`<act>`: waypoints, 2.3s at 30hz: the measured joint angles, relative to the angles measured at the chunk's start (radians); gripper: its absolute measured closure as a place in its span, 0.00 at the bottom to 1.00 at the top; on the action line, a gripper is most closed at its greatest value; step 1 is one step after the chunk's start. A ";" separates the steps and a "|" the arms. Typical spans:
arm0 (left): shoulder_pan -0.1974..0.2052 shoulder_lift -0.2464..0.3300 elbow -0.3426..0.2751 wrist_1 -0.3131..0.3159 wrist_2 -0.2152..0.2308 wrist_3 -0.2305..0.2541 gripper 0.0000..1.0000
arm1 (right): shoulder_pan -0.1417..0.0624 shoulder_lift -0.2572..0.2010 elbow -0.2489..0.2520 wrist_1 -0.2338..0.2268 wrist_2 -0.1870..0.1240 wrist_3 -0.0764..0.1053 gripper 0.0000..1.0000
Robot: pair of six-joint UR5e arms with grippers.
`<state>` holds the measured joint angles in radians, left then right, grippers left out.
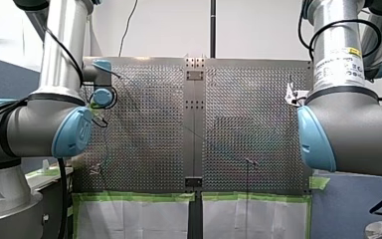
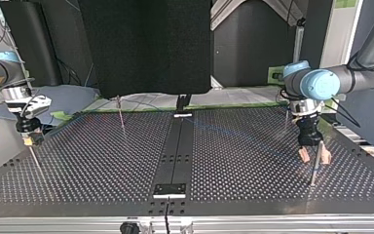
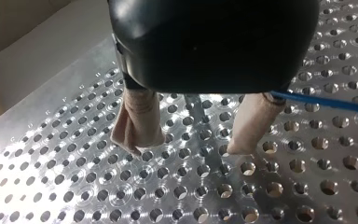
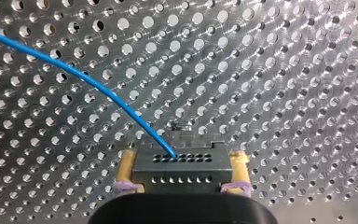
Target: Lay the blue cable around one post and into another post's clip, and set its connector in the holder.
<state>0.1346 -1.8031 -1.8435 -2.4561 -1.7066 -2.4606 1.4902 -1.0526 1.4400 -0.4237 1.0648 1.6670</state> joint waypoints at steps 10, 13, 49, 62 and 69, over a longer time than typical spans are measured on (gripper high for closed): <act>0.000 0.000 0.000 0.000 0.000 0.003 0.00 | 0.000 0.000 0.000 0.000 0.000 0.001 0.97; 0.000 -0.001 0.000 0.000 0.000 0.003 0.00 | 0.000 0.000 0.000 0.000 0.000 0.002 0.97; -0.001 0.000 0.000 0.000 0.000 0.009 0.00 | 0.000 0.000 0.000 0.052 0.000 -0.005 0.38; -0.003 0.000 0.000 0.000 0.000 0.014 0.00 | 0.000 0.000 0.000 0.052 0.000 -0.005 0.00; -0.006 0.000 0.000 -0.021 0.000 0.013 0.00 | 0.000 0.000 0.000 0.052 0.000 -0.005 0.00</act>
<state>0.1288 -1.8031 -1.8435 -2.4774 -1.7065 -2.4479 1.4901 -1.0525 1.4398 -0.3714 1.0648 1.6624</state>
